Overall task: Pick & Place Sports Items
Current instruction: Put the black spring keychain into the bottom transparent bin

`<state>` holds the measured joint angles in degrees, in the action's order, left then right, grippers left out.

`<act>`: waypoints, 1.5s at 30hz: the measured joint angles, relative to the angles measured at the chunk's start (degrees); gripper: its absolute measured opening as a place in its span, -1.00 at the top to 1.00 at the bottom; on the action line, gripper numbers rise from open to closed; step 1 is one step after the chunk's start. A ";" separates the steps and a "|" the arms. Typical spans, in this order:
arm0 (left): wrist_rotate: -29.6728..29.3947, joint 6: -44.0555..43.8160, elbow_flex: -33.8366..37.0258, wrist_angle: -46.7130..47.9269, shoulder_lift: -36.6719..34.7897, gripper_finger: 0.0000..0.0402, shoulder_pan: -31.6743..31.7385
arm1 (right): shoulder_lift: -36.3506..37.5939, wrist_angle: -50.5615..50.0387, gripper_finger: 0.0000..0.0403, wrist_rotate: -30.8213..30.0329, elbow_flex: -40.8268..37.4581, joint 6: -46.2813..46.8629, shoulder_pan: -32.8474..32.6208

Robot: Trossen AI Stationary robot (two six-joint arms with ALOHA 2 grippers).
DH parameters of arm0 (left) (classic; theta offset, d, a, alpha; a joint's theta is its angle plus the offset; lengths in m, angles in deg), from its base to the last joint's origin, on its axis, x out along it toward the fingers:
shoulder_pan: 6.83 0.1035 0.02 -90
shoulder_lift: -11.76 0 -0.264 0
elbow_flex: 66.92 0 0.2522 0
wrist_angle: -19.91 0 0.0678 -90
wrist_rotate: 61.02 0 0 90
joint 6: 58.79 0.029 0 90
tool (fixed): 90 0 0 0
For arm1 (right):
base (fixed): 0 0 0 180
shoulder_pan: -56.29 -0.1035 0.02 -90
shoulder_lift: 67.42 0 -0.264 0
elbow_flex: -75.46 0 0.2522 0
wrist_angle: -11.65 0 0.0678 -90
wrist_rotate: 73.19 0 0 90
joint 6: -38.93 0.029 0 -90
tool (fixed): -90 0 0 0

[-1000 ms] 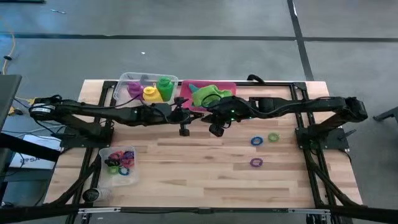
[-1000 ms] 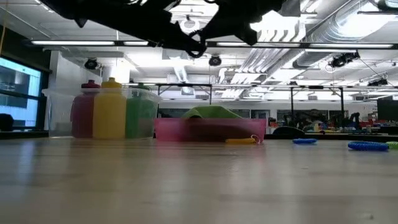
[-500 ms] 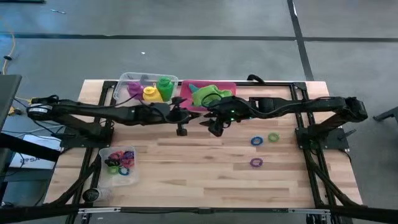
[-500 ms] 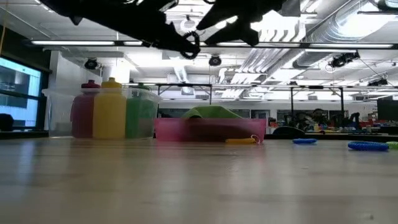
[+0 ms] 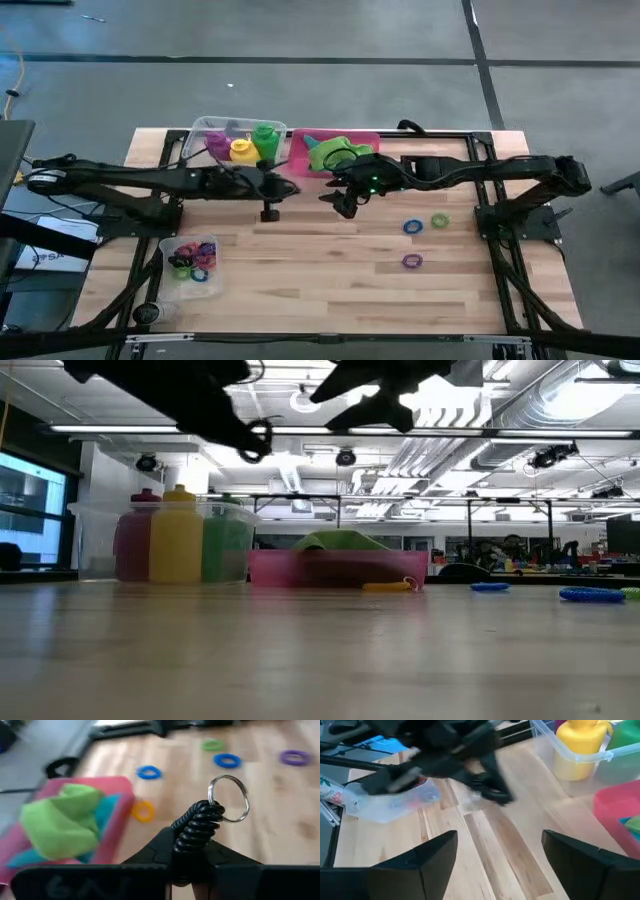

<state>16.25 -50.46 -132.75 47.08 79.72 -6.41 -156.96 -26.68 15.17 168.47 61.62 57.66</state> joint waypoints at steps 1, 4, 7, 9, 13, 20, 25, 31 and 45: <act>1.28 -0.90 0.00 1.72 -0.89 0.94 -0.19 | 0.00 0.00 -0.15 -0.10 0.00 0.00 0.00; 6.33 -4.81 0.00 7.15 -3.95 0.94 -0.93 | 0.00 0.00 -0.15 -0.86 0.00 0.19 0.00; 12.05 -9.52 0.00 12.79 -6.96 0.94 -2.02 | 0.00 -0.01 -0.15 -1.48 0.00 0.83 0.01; 15.51 -12.55 0.00 16.73 -8.80 0.94 -2.96 | 0.00 -0.01 -0.15 -1.48 0.00 1.48 0.11; 22.49 -19.24 0.00 24.31 -11.49 0.94 -5.49 | 0.00 -0.02 -0.15 -1.48 0.00 1.70 0.17; 27.34 -26.59 0.00 37.70 -12.89 0.94 -13.53 | 0.00 -0.02 -0.15 -4.21 0.00 3.04 0.15; 27.32 -28.01 0.00 45.44 -12.74 0.94 -19.90 | 0.00 -0.02 -0.15 -4.46 0.00 5.81 0.15; 27.19 -31.49 0.00 48.89 -12.74 0.94 -27.11 | 0.00 -0.02 -0.15 -4.45 0.00 8.96 0.13; 23.77 -47.41 7.28 49.51 -12.71 0.66 -41.18 | 0.00 -0.07 -0.15 -5.10 0.00 15.16 0.13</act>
<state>40.02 -97.87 -125.48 96.59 67.01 -47.59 -156.96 -26.75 10.06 168.47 76.78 57.79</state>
